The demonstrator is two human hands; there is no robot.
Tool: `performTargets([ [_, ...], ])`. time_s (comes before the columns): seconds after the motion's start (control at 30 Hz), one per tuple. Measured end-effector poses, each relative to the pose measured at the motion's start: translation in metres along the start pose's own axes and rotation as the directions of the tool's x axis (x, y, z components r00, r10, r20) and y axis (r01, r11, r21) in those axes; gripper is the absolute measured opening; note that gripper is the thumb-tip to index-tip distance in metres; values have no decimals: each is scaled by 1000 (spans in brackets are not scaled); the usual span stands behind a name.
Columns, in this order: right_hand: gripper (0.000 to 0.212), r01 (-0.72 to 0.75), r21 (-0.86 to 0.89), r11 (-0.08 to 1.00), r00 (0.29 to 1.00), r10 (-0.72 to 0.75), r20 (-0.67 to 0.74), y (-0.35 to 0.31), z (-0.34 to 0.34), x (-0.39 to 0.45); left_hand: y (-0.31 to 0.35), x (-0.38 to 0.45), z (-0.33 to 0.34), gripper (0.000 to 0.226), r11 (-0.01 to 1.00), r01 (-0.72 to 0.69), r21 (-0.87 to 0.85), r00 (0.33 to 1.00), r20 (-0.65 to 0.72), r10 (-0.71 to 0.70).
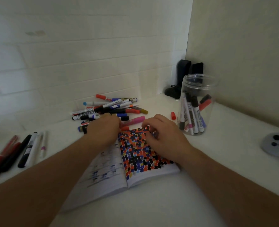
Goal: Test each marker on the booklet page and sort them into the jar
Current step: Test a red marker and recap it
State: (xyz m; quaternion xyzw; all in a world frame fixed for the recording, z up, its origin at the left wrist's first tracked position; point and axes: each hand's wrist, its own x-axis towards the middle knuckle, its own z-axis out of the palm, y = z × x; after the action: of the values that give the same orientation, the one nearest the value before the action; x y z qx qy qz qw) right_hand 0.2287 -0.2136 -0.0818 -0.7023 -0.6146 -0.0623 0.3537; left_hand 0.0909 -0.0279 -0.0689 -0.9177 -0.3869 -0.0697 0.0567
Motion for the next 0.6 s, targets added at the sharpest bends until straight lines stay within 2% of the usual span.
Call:
performTargets([
  [0.13, 23, -1, -12, 1000, 1000, 1, -3, -2, -2, -1, 10, -4, -6, 20, 988, -4, 155, 1000, 31, 0],
  [0.23, 22, 15, -3, 1000, 1000, -15, -6, -3, -2, -2, 15, -18, -19, 25, 976, -50, 212, 981, -174, 88],
  [0.27, 22, 23, 1, 1000, 1000, -23, -21, -3, -2, -1, 20, -25, -29, 24, 985, -103, 137, 952, -272, 138],
  [0.33, 24, 26, 40, 999, 997, -23, -79, -6, -3, -1, 31, -39, -54, 27, 951, -244, -188, 899, -413, 149],
  [0.37, 29, 20, 73, 997, 993, -11, -114, -10, -5, 0, 38, -46, -66, 27, 867, -280, -412, 909, -405, 101],
  [0.43, 48, 6, 148, 989, 989, 16, -146, -18, -10, 1, 45, -61, -81, 22, 557, -251, -792, 964, -254, 73],
  [0.47, 55, 9, 163, 987, 990, 14, -140, -20, -12, 1, 47, -67, -82, 19, 445, -209, -871, 978, -183, 101],
  [0.5, 56, 16, 163, 987, 994, 2, -111, -22, -14, 1, 46, -73, -78, 17, 402, -175, -899, 982, -128, 142],
  [0.53, 52, 28, 149, 988, 998, -19, -61, -22, -15, 0, 43, -77, -70, 14, 402, -154, -903, 981, -90, 174],
  [0.6, 39, 48, 70, 996, 996, -53, 72, -20, -15, -2, 34, -79, -52, 8, 492, -140, -859, 981, -54, 184],
])
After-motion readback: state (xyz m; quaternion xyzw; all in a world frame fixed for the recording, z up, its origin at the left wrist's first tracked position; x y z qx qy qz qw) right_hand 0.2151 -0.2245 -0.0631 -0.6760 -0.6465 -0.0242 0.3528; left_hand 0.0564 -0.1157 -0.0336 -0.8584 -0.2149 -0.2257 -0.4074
